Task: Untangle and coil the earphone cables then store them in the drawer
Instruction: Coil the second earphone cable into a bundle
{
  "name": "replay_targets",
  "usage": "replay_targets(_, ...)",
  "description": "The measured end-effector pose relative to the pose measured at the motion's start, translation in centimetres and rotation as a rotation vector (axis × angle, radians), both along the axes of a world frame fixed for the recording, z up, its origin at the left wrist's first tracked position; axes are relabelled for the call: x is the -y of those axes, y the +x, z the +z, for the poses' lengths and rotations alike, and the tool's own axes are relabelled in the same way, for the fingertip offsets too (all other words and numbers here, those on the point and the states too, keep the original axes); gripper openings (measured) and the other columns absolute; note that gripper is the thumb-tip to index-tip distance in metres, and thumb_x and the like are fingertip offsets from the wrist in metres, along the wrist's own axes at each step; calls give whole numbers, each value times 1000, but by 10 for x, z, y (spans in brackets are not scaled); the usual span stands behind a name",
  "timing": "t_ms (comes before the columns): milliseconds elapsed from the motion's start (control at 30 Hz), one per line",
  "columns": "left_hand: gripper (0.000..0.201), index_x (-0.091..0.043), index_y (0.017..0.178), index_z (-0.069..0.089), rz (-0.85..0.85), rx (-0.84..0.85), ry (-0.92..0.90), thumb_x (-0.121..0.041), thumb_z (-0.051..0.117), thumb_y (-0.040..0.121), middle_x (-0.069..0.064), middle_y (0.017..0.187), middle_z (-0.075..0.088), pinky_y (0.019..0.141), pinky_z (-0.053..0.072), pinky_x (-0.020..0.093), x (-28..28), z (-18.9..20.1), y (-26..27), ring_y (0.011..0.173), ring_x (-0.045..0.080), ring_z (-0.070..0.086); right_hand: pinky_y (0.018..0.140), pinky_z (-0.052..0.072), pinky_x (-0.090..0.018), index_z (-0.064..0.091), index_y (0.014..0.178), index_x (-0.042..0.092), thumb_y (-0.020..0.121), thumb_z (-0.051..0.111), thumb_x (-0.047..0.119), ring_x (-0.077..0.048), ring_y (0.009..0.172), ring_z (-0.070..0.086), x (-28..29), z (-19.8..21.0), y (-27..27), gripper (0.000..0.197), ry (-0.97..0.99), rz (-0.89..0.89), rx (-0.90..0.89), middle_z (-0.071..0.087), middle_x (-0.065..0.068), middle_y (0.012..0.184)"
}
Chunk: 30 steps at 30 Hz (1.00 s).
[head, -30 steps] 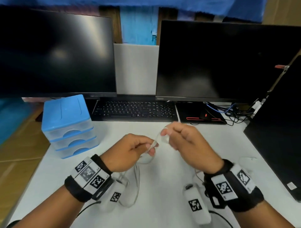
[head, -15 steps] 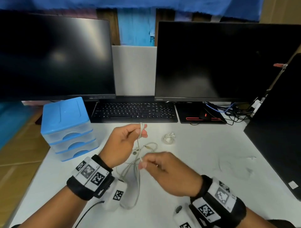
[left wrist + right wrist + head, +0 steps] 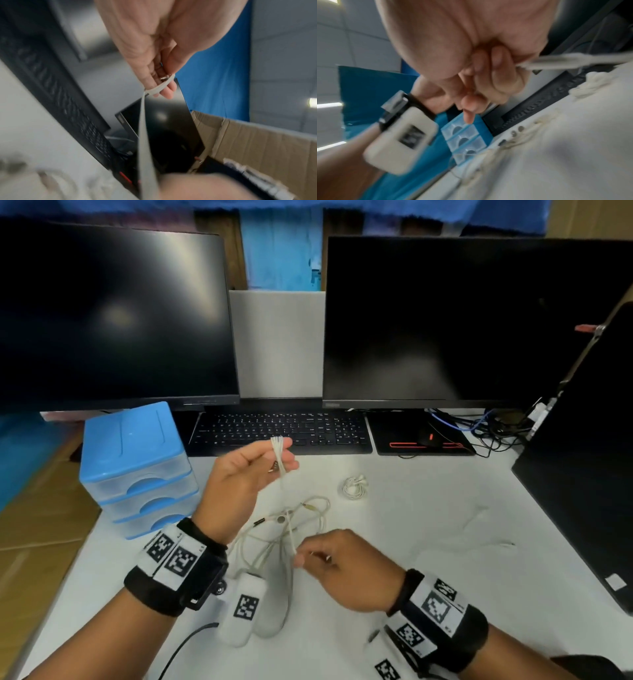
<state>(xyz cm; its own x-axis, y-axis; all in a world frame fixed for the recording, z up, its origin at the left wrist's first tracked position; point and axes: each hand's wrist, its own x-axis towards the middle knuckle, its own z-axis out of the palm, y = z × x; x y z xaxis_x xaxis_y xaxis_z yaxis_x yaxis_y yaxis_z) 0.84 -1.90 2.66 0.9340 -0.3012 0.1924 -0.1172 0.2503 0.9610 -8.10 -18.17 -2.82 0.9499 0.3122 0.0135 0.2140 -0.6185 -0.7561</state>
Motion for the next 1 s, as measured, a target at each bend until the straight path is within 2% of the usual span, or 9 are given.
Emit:
replay_targets(133, 22, -3, 96, 71, -66, 182, 394, -10, 50, 97, 0, 86, 74, 95, 50, 32, -8, -14, 7, 95, 11, 68, 57, 37, -27, 62, 88, 12, 102, 46, 20, -11, 55, 41, -4, 47, -13, 23, 219, 92, 52, 47, 8, 60)
replay_targets(233, 29, -5, 86, 72, -276, 179, 499, -13, 48, 99, 3, 83, 71, 85, 50, 29, -5, -13, -3, 87, 16, 66, 54, 35, -35, 61, 91, 7, 102, 44, 12, -20, 54, 40, 11, 66, -7, 21, 366, -70, 194, 48, 6, 58)
replay_targets(367, 34, -12, 88, 75, -488, 80, 337, -19, 43, 99, 11, 81, 68, 88, 55, 35, 1, 2, -22, 97, 38, 66, 58, 34, -20, 67, 87, 7, 98, 52, 8, -1, 51, 44, 30, 49, 15, 19, 397, -364, 279, 53, 22, 53)
replay_targets(467, 29, -3, 95, 72, -400, -62, 57, -18, 47, 95, 9, 78, 70, 76, 56, 26, 3, 12, -22, 79, 22, 70, 62, 36, -20, 72, 87, 12, 98, 54, 12, 1, 55, 48, 25, 32, 17, 21, 335, -345, 221, 56, 25, 56)
replay_targets(600, 27, -6, 103, 69, -134, -177, -233, -17, 47, 94, 6, 83, 73, 79, 58, 26, -2, 16, -7, 81, 16, 71, 55, 34, -13, 72, 98, 13, 102, 47, 24, 2, 47, 46, 6, 25, 0, 28, 178, -89, -41, 52, 21, 48)
replay_targets(667, 26, -10, 100, 69, 13, -61, -99, -15, 44, 99, 4, 89, 73, 85, 57, 29, -4, 14, -1, 87, 16, 71, 53, 34, -17, 69, 95, 8, 103, 45, 28, -3, 46, 41, -4, 30, -10, 32, 108, 47, -49, 44, 11, 50)
replay_targets(800, 29, -14, 89, 73, 179, 245, 284, -17, 46, 100, -2, 101, 74, 94, 53, 35, -9, -2, 6, 100, 16, 69, 55, 33, -13, 66, 98, 11, 104, 42, 22, -4, 49, 42, -7, 59, -22, 27, 149, 133, 33, 44, 14, 52)
replay_targets(933, 30, -19, 83, 71, 53, 432, 571, -28, 47, 99, -7, 94, 73, 86, 51, 30, -12, -8, 4, 100, 8, 66, 53, 30, -13, 61, 93, 7, 103, 45, 21, -3, 50, 35, 8, 84, -23, 23, 261, 76, 157, 41, 15, 53)
replay_targets(1000, 30, -23, 80, 70, -98, 376, 613, -28, 47, 99, -5, 83, 72, 77, 52, 29, -10, -5, -5, 88, 15, 68, 51, 30, -18, 62, 90, 9, 101, 47, 22, -4, 51, 32, 19, 87, -15, 23, 307, -39, 252, 39, 14, 55)
